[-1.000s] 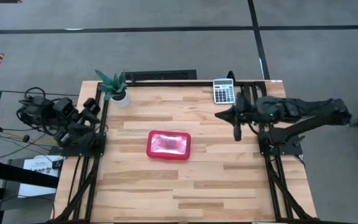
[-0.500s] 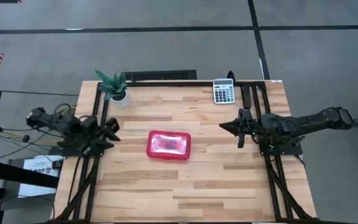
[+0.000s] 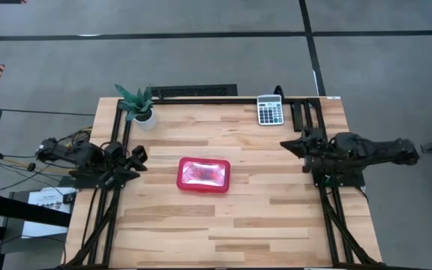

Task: Pack school essentials
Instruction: Return to Home Position

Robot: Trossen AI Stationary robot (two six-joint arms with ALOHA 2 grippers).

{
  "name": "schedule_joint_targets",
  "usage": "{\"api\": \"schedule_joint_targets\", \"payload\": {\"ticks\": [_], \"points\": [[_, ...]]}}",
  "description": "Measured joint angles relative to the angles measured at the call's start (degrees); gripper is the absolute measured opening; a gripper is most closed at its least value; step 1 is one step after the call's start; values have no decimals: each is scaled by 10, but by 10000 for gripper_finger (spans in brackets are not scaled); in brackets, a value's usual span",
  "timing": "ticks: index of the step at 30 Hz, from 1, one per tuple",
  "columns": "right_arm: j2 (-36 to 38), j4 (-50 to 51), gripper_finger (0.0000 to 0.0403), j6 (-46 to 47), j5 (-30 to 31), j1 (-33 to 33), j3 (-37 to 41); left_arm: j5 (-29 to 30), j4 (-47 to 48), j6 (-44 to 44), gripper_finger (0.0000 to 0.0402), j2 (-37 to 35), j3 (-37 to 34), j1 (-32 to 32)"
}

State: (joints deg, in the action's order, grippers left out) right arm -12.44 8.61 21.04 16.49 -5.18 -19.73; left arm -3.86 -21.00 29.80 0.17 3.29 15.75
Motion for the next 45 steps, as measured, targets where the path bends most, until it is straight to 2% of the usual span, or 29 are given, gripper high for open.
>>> {"api": "schedule_joint_targets", "payload": {"ticks": [8,13,16,24,32,38,45], "points": [[78,-1,1,12,33,-4,79,-30,11,-14,137,0,0,-31],[106,-10,1,30,34,-3,131,-27,3,-5,137,1,-27,-44],[123,-19,1,32,35,-3,155,-17,29,-7,137,1,-27,-50],[120,-32,1,-15,40,-3,162,-15,64,-17,137,1,-27,-63],[120,-30,1,-20,44,9,162,6,141,-27,137,1,-28,-63],[120,-29,1,-20,44,8,163,-63,162,-81,137,1,-28,-63],[120,-30,1,-20,44,8,163,-105,168,-170,137,1,-29,-63]]}}
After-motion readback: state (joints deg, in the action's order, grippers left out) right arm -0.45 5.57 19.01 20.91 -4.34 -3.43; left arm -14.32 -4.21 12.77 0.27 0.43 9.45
